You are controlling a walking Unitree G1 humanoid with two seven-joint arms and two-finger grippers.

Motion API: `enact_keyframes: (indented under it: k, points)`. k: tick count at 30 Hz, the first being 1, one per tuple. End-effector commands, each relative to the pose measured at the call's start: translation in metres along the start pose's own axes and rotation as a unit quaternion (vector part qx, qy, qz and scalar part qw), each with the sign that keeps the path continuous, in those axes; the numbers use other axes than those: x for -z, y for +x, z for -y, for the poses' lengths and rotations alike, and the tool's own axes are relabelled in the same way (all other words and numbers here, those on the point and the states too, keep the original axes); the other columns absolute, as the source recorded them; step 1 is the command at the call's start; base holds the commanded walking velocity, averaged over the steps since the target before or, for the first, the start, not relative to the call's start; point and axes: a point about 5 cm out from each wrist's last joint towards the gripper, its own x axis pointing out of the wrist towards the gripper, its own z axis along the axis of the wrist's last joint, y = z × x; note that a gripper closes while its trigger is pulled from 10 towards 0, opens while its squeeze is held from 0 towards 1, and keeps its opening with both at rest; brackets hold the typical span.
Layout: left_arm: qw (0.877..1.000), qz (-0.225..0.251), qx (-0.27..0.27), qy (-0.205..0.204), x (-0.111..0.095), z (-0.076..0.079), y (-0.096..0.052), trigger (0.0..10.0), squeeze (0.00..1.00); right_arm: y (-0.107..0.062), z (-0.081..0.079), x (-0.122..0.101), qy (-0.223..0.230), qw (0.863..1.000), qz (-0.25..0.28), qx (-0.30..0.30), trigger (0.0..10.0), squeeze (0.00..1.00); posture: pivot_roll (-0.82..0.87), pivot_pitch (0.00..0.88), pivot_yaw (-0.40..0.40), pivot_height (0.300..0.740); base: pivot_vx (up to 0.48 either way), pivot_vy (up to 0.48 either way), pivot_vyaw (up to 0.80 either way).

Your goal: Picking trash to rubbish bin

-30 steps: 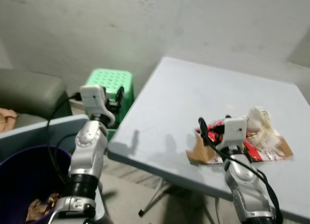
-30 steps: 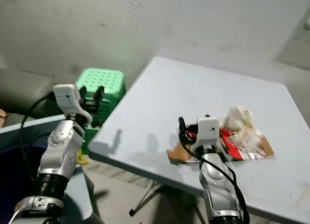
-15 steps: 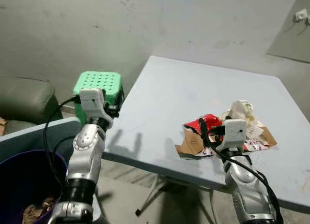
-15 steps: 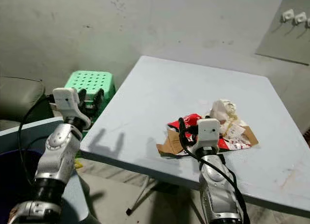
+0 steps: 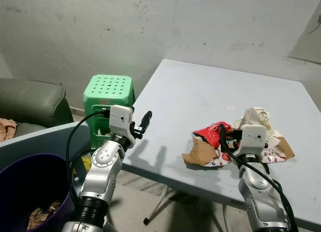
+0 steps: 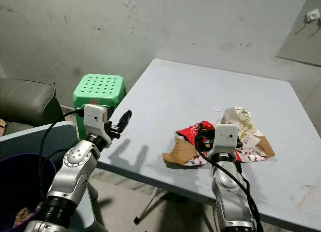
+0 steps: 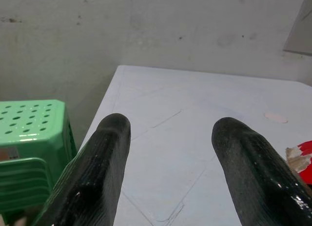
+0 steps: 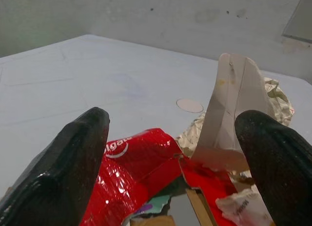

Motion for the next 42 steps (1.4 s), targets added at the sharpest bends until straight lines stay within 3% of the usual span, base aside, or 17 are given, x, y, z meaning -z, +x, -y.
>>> enact_keyframes:
  k: [1,5,18,22,42]
  points:
    - [1.000,0.003,0.006,-0.003,-0.004,0.001,0.001,10.0,0.00,-0.002,0.001,-0.004,0.000,1.000,0.006,0.005,10.0,0.00,-0.05,0.000,-0.050,0.740,0.000,0.000,0.00]
    - [1.000,0.006,0.004,-0.011,-0.006,0.000,0.002,10.0,0.00,-0.002,0.001,-0.005,-0.001,1.000,0.007,0.007,10.0,0.00,-0.05,0.000,-0.051,0.740,0.000,0.000,0.00]
    - [1.000,0.010,0.000,-0.023,-0.011,-0.001,0.004,10.0,0.00,-0.004,0.002,-0.007,-0.002,1.000,0.010,0.010,10.0,0.00,-0.05,0.000,-0.054,0.740,0.000,-0.427,0.00]
    - [0.999,0.016,-0.018,-0.043,-0.011,-0.002,0.004,10.0,0.00,-0.004,0.002,-0.007,-0.003,1.000,0.010,0.008,10.0,0.00,-0.05,0.000,-0.053,0.740,0.000,0.000,0.00]
    - [0.999,0.011,-0.028,-0.031,-0.014,-0.001,0.008,10.0,0.00,-0.006,-0.001,-0.005,0.006,1.000,0.002,-0.028,10.0,0.00,-0.06,0.000,-0.053,0.740,0.000,0.000,0.00]
